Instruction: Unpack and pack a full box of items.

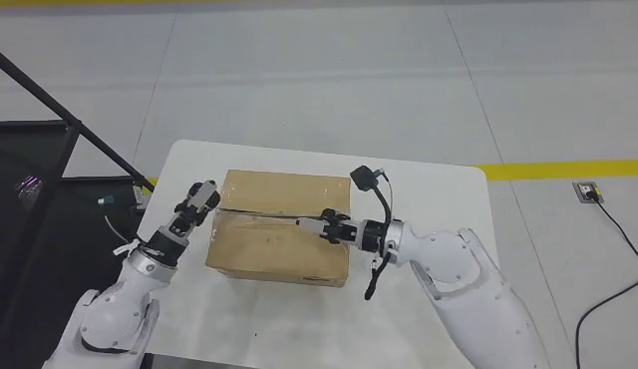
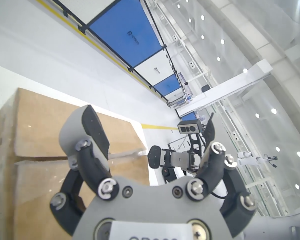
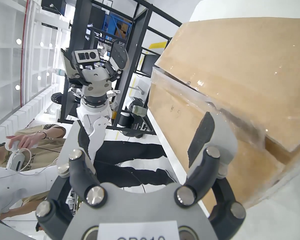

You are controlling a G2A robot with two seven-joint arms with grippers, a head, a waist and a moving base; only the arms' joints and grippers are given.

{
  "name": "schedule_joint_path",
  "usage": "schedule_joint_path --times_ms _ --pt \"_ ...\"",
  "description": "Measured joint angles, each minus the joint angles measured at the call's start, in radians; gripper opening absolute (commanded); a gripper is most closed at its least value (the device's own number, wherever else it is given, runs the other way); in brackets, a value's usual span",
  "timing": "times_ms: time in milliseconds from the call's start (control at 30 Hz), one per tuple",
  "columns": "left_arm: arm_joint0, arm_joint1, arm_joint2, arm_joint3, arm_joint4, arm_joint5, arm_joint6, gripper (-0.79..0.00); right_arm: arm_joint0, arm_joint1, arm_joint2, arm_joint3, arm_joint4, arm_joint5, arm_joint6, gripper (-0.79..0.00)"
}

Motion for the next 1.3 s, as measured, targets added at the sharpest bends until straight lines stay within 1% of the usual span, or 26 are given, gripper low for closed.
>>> schedule_joint_path --times_ms 133,200,333,400,600,733,900,1067,1300 --pt "0.038 0.003 -0.072 0.044 -0.034 -0.002 0.031 0.0 0.07 -0.015 -0.057 0.078 0.01 0.002 -0.006 0.0" --pt "0.055 0.004 -0.103 0.075 -0.044 -0.007 0.033 0.0 0.1 -0.021 -0.075 0.111 0.009 0.019 -0.005 0.0" --pt "0.083 0.006 -0.139 0.121 -0.073 -0.017 0.012 0.0 0.145 -0.029 -0.095 0.167 0.014 0.055 -0.001 0.0" --pt "0.094 0.007 -0.145 0.141 -0.079 -0.019 -0.003 0.0 0.163 -0.033 -0.102 0.196 0.023 0.074 -0.001 0.0" --pt "0.087 0.005 -0.118 0.192 -0.083 -0.014 -0.053 0.0 0.202 -0.043 -0.124 0.244 0.039 0.102 0.002 0.0" --pt "0.066 0.002 -0.076 0.224 -0.076 -0.011 -0.085 0.0 0.218 -0.048 -0.137 0.257 0.047 0.114 0.006 0.0" --pt "0.044 -0.005 -0.027 0.253 -0.07 -0.017 -0.094 0.0 0.236 -0.06 -0.163 0.291 0.064 0.119 -0.001 0.0" --pt "0.039 -0.01 0.001 0.265 -0.078 -0.031 -0.103 0.0 0.258 -0.081 -0.194 0.349 0.119 0.11 -0.037 0.0" --pt "0.049 -0.014 0.012 0.261 -0.111 -0.048 -0.116 0.0 0.298 -0.121 -0.248 0.452 0.198 0.078 -0.082 0.0"
